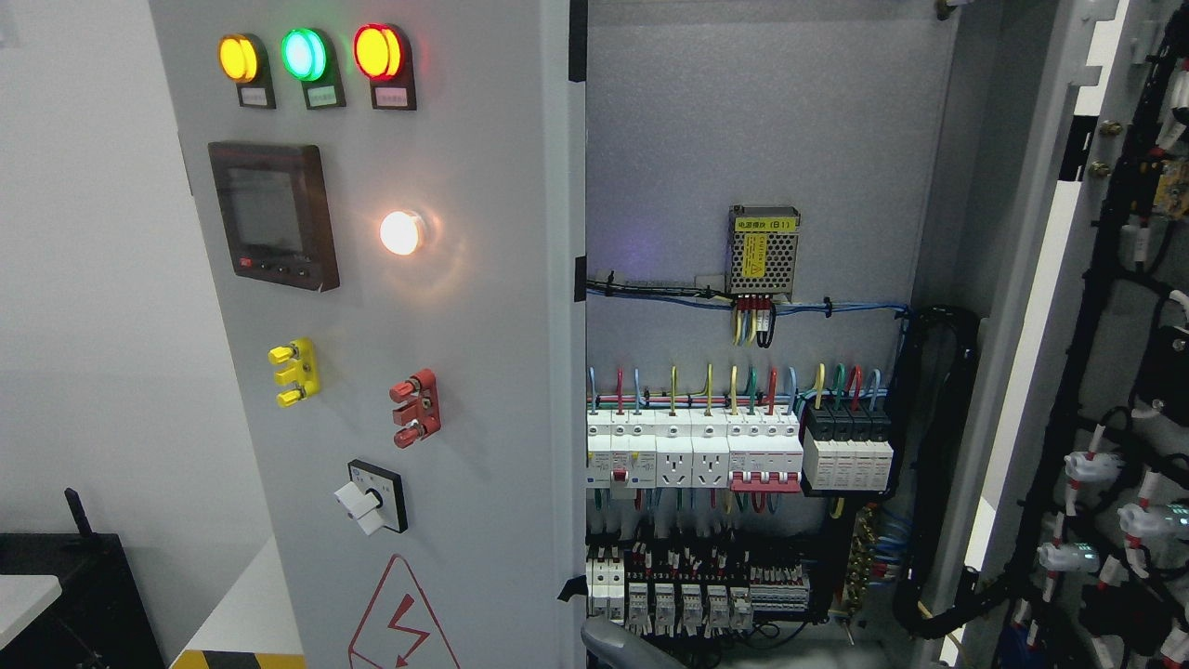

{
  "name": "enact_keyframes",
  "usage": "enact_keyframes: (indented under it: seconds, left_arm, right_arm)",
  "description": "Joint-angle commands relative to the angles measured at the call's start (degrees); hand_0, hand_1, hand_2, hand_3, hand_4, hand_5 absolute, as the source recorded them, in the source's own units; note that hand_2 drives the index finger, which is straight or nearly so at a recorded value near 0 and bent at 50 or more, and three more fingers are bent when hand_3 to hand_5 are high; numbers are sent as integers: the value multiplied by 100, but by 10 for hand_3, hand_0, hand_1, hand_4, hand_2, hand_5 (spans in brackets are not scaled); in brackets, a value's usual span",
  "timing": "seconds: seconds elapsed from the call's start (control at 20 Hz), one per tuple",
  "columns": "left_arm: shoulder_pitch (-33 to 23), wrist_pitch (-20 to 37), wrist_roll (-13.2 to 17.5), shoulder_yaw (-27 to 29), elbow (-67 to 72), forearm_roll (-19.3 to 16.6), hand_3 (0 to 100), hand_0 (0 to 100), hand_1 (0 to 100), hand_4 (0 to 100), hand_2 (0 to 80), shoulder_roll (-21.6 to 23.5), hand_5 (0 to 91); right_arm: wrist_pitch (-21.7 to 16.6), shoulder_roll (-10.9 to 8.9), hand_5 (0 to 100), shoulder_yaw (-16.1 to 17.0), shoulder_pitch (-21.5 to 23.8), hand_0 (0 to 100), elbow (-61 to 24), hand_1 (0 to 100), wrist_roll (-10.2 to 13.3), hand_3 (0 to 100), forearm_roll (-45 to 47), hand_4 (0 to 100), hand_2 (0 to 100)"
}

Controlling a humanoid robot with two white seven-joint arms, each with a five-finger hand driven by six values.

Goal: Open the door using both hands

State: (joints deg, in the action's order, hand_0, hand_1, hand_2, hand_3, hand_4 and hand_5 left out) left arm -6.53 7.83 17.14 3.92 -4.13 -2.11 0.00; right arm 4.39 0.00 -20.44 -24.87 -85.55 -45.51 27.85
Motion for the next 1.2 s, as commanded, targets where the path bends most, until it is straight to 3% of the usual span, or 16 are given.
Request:
enact_keyframes:
  seconds: [0.0,1.15]
  left_arm:
    - [-6,0,0,3,0,0,0,0,0,0,0,-193,0]
    - [3,0,0,-6,0,0,0,0,0,0,0,-193,0]
  right_arm:
    - [1,141,0,-223,9,386,-172,0,-124,0,19,0,0]
    - [1,185,0,-566,220,386,-559,0,-283,0,28,0,0]
